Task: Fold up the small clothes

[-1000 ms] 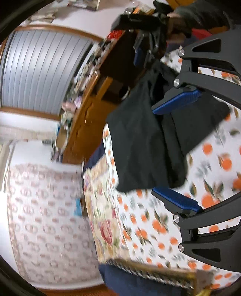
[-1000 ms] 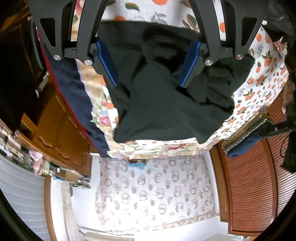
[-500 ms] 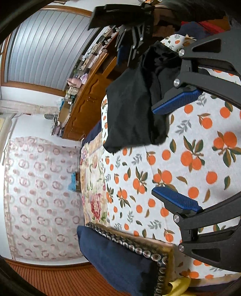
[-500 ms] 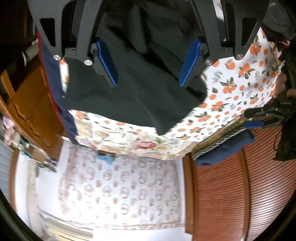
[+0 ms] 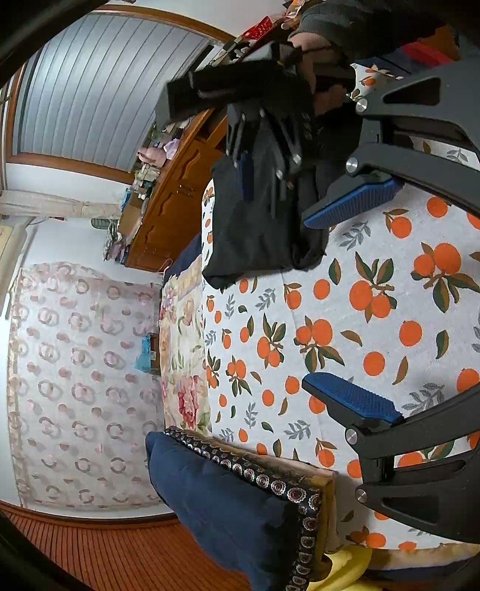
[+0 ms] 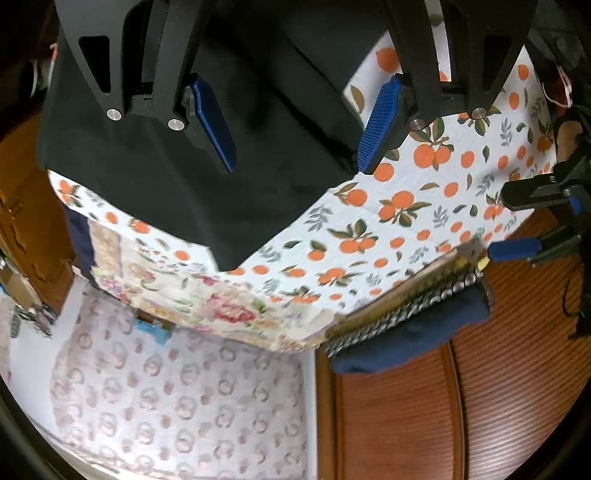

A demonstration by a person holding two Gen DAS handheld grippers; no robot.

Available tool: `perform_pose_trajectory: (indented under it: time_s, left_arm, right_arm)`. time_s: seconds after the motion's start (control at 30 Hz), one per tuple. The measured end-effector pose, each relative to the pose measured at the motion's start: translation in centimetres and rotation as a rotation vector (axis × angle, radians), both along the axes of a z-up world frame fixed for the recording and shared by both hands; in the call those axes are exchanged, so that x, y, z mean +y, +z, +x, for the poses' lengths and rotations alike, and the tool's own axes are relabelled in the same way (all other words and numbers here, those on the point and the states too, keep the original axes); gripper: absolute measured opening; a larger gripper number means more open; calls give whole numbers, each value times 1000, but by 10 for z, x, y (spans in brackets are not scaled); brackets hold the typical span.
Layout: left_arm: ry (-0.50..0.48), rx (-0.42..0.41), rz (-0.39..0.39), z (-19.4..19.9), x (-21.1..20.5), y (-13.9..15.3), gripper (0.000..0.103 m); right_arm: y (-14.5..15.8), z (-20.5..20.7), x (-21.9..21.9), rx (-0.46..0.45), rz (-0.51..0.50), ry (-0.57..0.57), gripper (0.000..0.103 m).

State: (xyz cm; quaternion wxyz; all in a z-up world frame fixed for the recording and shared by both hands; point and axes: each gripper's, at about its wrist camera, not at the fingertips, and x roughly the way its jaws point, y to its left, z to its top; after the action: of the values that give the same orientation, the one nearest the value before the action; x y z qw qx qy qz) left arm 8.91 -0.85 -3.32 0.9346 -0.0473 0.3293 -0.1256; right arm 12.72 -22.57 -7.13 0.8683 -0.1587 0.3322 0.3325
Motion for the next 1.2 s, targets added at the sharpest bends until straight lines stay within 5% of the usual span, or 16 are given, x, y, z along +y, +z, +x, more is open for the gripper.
perform_pose_trajectory:
  time_s: [0.27,0.7,0.73,0.87,1.2]
  left_arm:
    - [7,8,-9,-1,4,-5,81]
    - [2,19,-17,0,1,-12,81]
    - [2,20,-19,0,1,-13,81]
    - [1,22,-21,0,1,-15,81]
    - [-12,20,-24,-1,-2,-16,81]
  right_arm:
    - [-21,21,13,59,-75,42,70]
    - [-32,14,45,-19,-196,61,70]
    - [-32,15,45,-18,-191,61,66]
    - [-31,10,45,-49,-199,51,15]
    - [44,16,-19,-139,30,-60,8]
